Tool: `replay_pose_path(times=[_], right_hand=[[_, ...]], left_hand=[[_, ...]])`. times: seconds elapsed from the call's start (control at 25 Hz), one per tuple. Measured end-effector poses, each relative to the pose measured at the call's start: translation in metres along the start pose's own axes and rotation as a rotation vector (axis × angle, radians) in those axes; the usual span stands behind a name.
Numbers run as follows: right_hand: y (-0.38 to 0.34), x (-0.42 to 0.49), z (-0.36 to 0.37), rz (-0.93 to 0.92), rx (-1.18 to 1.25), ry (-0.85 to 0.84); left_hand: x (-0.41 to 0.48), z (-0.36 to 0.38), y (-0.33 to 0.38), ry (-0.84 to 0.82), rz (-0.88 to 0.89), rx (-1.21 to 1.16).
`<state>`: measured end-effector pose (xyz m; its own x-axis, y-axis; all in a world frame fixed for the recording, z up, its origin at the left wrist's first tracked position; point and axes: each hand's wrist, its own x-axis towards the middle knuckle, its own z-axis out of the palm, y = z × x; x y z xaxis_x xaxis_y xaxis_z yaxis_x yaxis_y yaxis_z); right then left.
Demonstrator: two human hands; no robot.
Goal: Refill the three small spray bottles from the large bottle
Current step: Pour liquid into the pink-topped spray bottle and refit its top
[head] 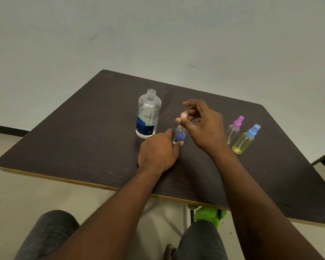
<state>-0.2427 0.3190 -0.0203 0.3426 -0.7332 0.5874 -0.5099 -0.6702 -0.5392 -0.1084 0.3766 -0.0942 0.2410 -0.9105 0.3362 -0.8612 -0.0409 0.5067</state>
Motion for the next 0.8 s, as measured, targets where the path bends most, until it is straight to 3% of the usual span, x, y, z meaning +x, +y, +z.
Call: replay_pose_path(times=[0.28, 0.6, 0.8], right_hand=[[0.011, -0.023, 0.026, 0.182, 0.248, 0.190], [0.014, -0.025, 0.046, 0.238, 0.348, 0.255], [0.019, -0.033, 0.044, 0.192, 0.400, 0.190]], left_hand=[[0.001, 0.001, 0.000, 0.021, 0.023, 0.020], [0.002, 0.002, -0.001, 0.015, 0.020, 0.028], [0.002, 0.002, -0.001, 0.002, 0.008, 0.009]])
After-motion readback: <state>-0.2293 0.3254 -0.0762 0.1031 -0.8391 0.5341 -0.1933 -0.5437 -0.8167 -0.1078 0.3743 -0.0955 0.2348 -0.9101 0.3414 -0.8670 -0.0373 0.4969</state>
